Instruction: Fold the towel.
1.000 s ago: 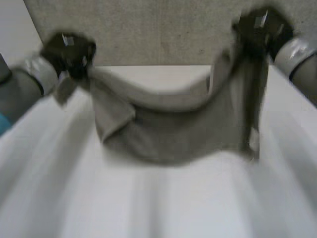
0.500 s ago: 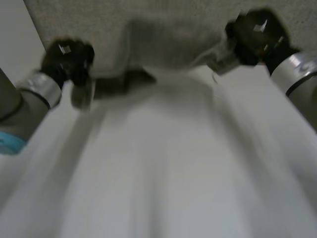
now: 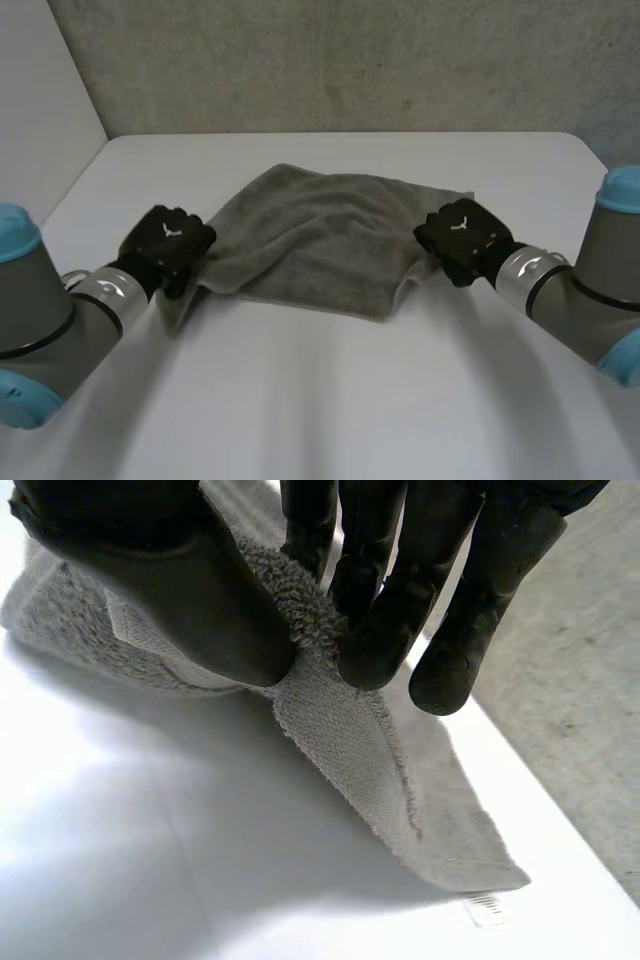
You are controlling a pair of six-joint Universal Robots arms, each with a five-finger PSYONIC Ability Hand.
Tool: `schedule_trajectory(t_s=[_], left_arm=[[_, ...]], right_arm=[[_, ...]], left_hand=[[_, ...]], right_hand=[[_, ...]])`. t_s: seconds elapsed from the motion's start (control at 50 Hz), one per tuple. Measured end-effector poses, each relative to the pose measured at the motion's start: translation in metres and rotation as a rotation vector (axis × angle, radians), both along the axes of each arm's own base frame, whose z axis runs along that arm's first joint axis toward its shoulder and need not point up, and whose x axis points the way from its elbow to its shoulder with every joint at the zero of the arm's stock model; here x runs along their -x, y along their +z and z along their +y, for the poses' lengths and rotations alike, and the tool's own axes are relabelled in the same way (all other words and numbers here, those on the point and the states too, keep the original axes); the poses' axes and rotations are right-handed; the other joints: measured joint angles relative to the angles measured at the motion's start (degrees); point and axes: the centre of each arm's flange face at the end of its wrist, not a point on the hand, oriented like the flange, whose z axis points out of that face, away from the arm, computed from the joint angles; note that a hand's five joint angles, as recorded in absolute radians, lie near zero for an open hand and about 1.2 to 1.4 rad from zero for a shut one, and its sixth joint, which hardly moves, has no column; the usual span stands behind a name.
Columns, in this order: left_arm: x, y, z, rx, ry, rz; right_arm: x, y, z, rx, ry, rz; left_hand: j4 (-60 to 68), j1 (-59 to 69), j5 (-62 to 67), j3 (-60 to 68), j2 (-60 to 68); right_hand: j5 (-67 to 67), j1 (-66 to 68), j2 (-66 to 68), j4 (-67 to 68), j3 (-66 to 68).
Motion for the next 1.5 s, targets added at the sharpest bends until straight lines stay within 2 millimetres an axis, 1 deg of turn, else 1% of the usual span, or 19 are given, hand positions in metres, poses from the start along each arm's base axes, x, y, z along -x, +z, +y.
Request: schedule_trajectory(t_s=[0.18,0.26,0.38,0.42,0.5,0.56,0.62,0.78,0.86,0.92,0.96,0.98,1.0,1.04,1.08,1.14,1.18,1.28,1.5], left_arm=[[-0.013,0.022,0.007,0.041,0.037,0.033],[-0.025,0.045,0.007,0.101,0.069,0.054],[-0.033,0.103,0.014,0.237,0.078,0.143],[-0.034,0.131,0.018,0.287,0.074,0.203],[-0.033,0.16,0.019,0.317,0.067,0.274],[-0.03,0.16,0.01,0.281,0.063,0.289],[-0.022,0.146,-0.004,0.212,0.055,0.271],[0.007,0.072,-0.056,-0.008,0.026,0.036],[0.017,0.069,-0.081,0.03,0.04,-0.073],[0.025,0.101,-0.101,0.17,0.073,-0.072],[0.029,0.13,-0.107,0.275,0.093,-0.019],[0.031,0.153,-0.109,0.354,0.104,0.036],[0.032,0.165,-0.109,0.391,0.109,0.067],[0.032,0.216,-0.102,0.544,0.123,0.214],[0.028,0.253,-0.092,0.647,0.123,0.331],[0.023,0.286,-0.079,0.739,0.11,0.453],[0.021,0.292,-0.075,0.753,0.101,0.489],[0.024,0.265,-0.078,0.666,0.089,0.468],[0.025,0.109,-0.085,0.326,0.005,0.195]], right_arm=[[0.016,0.044,0.007,0.03,-0.059,-0.058],[0.036,0.074,0.006,0.056,-0.116,-0.068],[0.055,0.138,0.017,0.139,-0.17,-0.114],[0.058,0.162,0.023,0.179,-0.176,-0.133],[0.06,0.181,0.026,0.213,-0.176,-0.142],[0.058,0.177,0.018,0.207,-0.172,-0.118],[0.052,0.162,0.008,0.189,-0.153,-0.066],[0.019,0.098,-0.023,0.182,-0.088,0.173],[0.003,0.092,-0.043,0.276,-0.108,0.212],[-0.011,0.113,-0.061,0.442,-0.149,0.149],[-0.017,0.138,-0.067,0.571,-0.179,0.058],[-0.018,0.16,-0.068,0.664,-0.197,-0.023],[-0.019,0.171,-0.067,0.706,-0.204,-0.064],[-0.015,0.216,-0.056,0.864,-0.221,-0.243],[-0.01,0.242,-0.045,0.946,-0.218,-0.355],[0.0,0.259,-0.035,0.985,-0.212,-0.447],[0.004,0.256,-0.034,0.959,-0.21,-0.456],[0.007,0.224,-0.041,0.813,-0.194,-0.39],[-0.005,0.113,-0.053,0.473,-0.101,-0.233]], left_hand=[[0.0,0.07,0.02,0.0,0.0],[0.0,0.0,0.03,0.01,0.0],[0.0,0.0,0.06,0.02,0.0],[0.0,0.0,0.22,0.03,0.0],[0.0,0.0,0.23,0.03,0.0],[0.0,0.0,0.24,0.03,0.0],[0.0,0.0,0.24,0.04,0.0],[0.0,0.0,0.25,0.07,0.0],[0.0,0.0,0.24,0.09,0.0],[0.0,0.0,0.24,0.11,0.0],[0.0,0.0,0.25,0.11,0.0],[0.0,0.0,0.25,0.11,0.0],[0.0,0.0,0.25,0.12,0.0],[0.0,0.0,0.25,0.13,0.0],[0.0,0.0,0.25,0.13,0.0],[0.0,0.0,0.25,0.13,0.39],[0.0,0.0,0.25,0.13,0.51],[0.0,0.0,0.25,0.14,0.51],[0.0,0.0,0.25,0.16,0.51]], right_hand=[[0.0,0.0,0.0,0.0,0.0],[0.0,0.0,0.0,0.0,0.0],[0.0,0.0,0.0,0.0,0.0],[0.0,0.0,0.0,0.0,0.0],[0.0,0.0,0.0,0.0,0.0],[0.0,0.0,0.0,0.0,0.0],[0.0,0.0,0.0,0.0,0.0],[0.0,0.0,0.0,0.0,0.0],[0.0,0.0,0.0,0.0,0.0],[0.0,0.0,0.0,0.0,0.0],[0.0,0.0,0.0,0.0,0.0],[0.0,0.0,0.0,0.0,0.0],[0.0,0.0,0.0,0.0,0.0],[0.0,0.0,0.0,0.0,0.0],[0.0,0.0,0.0,0.0,0.0],[0.0,0.0,0.0,0.0,0.0],[0.0,0.0,0.0,0.0,0.0],[0.0,0.0,0.0,0.0,0.0],[0.0,0.0,0.0,0.0,0.0]])
